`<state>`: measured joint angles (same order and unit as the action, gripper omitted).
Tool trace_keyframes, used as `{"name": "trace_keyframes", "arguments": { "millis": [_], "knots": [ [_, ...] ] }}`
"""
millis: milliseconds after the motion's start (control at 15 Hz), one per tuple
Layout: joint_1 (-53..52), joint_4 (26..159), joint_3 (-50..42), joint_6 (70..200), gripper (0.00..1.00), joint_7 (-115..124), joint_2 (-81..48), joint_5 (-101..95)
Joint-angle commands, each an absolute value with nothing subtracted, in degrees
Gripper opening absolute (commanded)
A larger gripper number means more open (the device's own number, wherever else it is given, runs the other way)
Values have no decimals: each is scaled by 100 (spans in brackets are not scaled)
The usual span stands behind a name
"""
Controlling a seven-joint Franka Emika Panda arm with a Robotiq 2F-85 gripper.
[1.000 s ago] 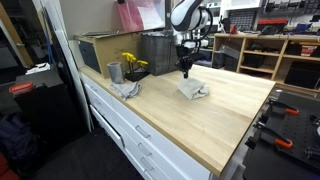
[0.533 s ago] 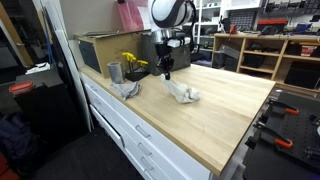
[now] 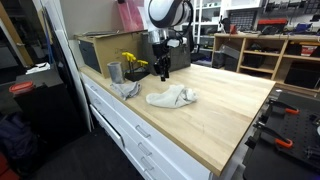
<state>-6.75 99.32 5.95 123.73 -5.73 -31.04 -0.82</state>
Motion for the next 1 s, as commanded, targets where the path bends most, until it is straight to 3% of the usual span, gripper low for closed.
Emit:
{"name": "trace_keyframes", "arguments": {
  "millis": [0, 200, 933],
  "knots": [
    [-255, 10066, 437, 12277, 78, -513, -3017, 241],
    [94, 10046, 242, 12277, 99, -407, -3213, 543],
    [714, 9295, 209, 12254, 100, -366, -4354, 1466]
  ]
}}
